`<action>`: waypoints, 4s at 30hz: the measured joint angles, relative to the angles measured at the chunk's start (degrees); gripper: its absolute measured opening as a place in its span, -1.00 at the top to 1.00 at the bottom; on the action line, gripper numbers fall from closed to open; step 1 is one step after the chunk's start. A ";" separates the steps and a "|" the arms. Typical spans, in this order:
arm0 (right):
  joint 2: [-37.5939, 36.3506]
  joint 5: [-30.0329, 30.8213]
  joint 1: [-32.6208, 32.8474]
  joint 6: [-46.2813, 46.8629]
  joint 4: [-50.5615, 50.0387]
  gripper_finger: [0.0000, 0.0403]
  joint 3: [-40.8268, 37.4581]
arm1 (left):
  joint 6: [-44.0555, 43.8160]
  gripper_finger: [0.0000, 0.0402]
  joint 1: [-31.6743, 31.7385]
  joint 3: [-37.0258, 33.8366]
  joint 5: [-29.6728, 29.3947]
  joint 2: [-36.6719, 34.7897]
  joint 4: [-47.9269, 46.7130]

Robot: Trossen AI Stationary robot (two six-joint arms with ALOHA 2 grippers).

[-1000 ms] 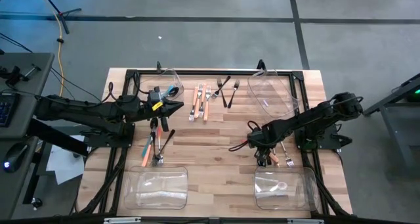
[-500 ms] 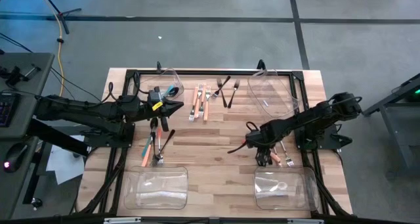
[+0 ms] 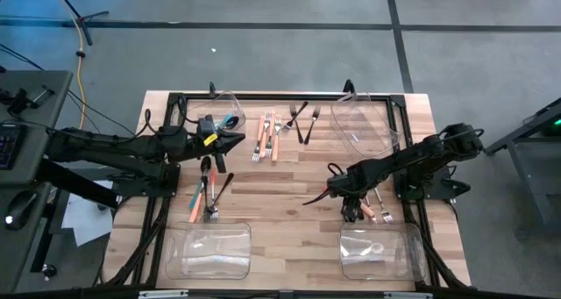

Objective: Sort silverware by color (type)
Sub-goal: Put the light orange fork into the bottom left transparent bin

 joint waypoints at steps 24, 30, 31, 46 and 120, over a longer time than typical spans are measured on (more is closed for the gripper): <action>-0.11 -0.23 0.02 -0.76 0.32 0.11 -3.28 | 0.00 1.00 0.85 0.00 0.02 -0.01 0.00; -0.04 0.04 0.02 -0.87 0.35 0.22 -3.34 | 0.00 1.00 0.85 0.00 0.03 0.01 0.00; -0.04 0.07 0.00 -0.94 0.39 0.26 -3.34 | 0.00 1.00 0.85 0.00 0.04 0.01 0.00; -0.50 -2.10 0.00 -3.43 -1.55 0.87 -0.26 | 0.04 1.00 0.85 0.00 0.04 0.01 0.52; -25.09 0.97 -13.57 -9.67 60.24 0.86 -6.38 | 2.34 1.00 0.91 0.07 9.55 0.13 11.24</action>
